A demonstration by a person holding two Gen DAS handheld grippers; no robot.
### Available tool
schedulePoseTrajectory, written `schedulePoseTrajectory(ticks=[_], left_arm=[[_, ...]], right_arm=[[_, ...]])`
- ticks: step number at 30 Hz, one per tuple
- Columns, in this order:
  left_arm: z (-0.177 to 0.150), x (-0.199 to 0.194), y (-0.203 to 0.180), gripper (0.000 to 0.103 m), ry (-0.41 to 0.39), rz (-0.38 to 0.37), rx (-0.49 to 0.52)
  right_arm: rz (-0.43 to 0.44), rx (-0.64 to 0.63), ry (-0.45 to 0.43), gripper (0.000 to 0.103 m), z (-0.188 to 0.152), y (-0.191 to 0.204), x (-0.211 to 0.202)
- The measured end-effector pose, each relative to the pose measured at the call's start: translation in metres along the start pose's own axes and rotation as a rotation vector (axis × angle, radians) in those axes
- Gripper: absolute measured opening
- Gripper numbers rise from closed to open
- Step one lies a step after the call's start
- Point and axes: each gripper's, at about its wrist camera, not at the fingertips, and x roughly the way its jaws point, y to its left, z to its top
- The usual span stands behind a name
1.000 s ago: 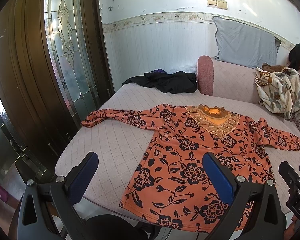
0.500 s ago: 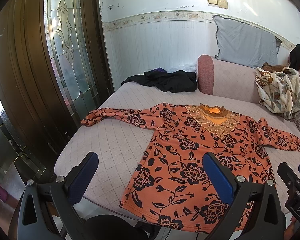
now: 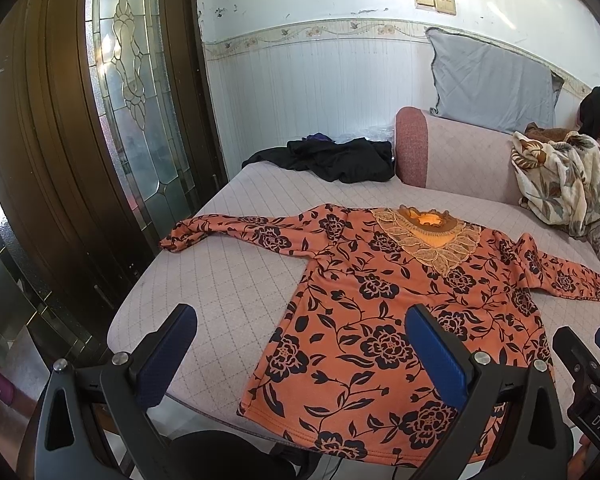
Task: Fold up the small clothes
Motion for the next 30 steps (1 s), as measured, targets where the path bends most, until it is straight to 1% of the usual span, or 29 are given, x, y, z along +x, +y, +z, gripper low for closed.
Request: schedulePoseTrajectory(ticks=[21,28,30], left_arm=[[0.002,0.011,-0.009,0.103,0.023,-0.009,0.014],[0.007,0.024,-0.021,0.103,0.03,-0.019,0.033],[0.011,0.035,-0.028,0.103,0.043,-0.042,0.044]], right_arm=[[-0.011,0.014,0.025,0.103,-0.002,-0.007,0.007],[-0.026,0.03,0.03,0.103,0.002,-0.016,0.015],[-0.032,0.028,0.029,0.103,0.004,-0.02,0.019]])
